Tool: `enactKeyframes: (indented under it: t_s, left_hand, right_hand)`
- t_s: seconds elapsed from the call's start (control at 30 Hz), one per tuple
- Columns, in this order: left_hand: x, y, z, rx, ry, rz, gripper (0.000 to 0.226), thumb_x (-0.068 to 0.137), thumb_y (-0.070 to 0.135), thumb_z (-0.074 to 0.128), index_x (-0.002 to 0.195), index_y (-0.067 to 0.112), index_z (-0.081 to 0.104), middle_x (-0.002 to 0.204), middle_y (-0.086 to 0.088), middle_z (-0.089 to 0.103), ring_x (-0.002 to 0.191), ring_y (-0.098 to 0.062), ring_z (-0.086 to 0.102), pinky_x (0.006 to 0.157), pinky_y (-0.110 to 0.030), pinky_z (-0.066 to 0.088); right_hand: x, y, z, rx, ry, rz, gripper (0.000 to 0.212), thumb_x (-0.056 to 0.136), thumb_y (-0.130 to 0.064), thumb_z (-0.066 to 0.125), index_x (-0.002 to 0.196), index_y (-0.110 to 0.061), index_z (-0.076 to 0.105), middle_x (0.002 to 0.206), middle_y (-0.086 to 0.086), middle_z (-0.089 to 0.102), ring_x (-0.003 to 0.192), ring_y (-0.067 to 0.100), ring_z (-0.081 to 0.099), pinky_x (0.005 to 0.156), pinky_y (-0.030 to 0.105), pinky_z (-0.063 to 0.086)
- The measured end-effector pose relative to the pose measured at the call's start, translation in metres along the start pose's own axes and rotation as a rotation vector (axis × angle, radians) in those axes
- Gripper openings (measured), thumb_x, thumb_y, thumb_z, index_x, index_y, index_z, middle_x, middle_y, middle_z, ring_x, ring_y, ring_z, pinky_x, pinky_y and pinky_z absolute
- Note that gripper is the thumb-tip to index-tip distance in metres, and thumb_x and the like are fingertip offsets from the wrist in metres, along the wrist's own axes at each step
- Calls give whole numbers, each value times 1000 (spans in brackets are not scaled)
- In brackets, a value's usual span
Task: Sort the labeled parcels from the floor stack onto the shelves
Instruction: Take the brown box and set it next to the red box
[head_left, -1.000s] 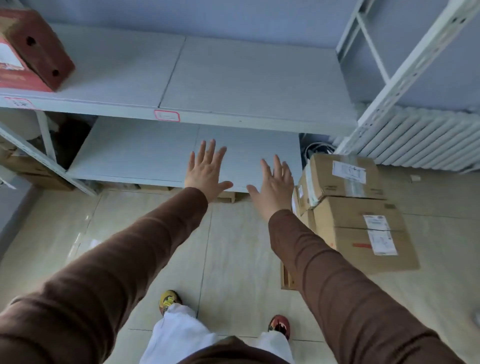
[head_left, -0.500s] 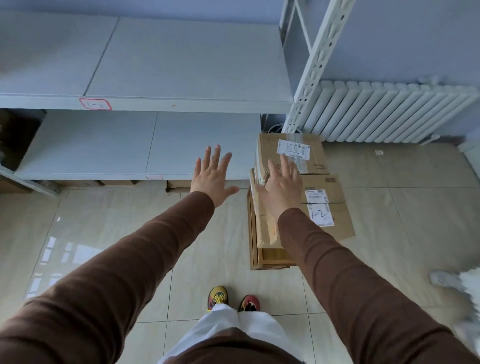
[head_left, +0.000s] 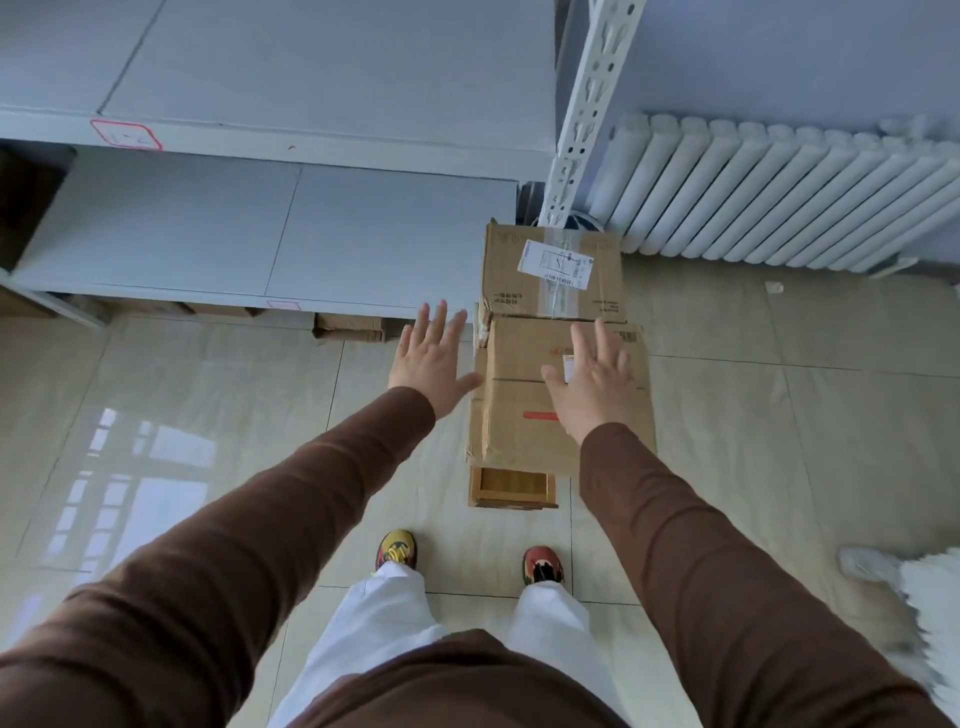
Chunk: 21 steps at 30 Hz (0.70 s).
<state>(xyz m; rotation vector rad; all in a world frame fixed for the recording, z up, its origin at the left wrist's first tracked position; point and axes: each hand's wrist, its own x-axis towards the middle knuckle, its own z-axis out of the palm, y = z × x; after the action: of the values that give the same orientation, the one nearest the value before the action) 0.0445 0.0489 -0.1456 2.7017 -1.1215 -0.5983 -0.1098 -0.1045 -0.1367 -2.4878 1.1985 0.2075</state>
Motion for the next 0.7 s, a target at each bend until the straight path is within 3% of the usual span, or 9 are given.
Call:
enactKeyframes:
  t_s: [0.3,0.5,0.6,0.7]
  left_hand:
    - [-24,69,69,-172,-36,-252,95,98,53,56,164,18,-4,172,-5,-5,158,-21,-7,129,-42,3]
    - [-30,87,99,-388,-71,-398,87,102,45,54,164,15,0,170,-11,15,155,-29,19,125,-44,20]
    - [-29,92,110,-480,-63,-460,83,104,46,51,164,15,2,166,-12,27,148,-32,34,119,-45,30]
    - [-29,92,120,-519,-62,-500,77,105,46,48,163,13,9,160,-13,37,141,-32,43,114,-43,37]
  right_hand:
    - [21,131,7,39,-30,-58,79,103,-49,50,164,-21,8,172,11,8,157,35,9,127,51,15]
    - [25,170,26,157,-151,7,83,105,-48,46,164,-16,-2,172,13,2,158,32,7,128,43,11]
    - [24,176,36,218,-213,50,87,105,-49,46,163,-14,-7,172,11,7,156,31,18,126,42,21]
    - [22,176,42,263,-252,99,87,105,-50,44,163,-13,-9,167,12,27,145,34,41,115,44,39]
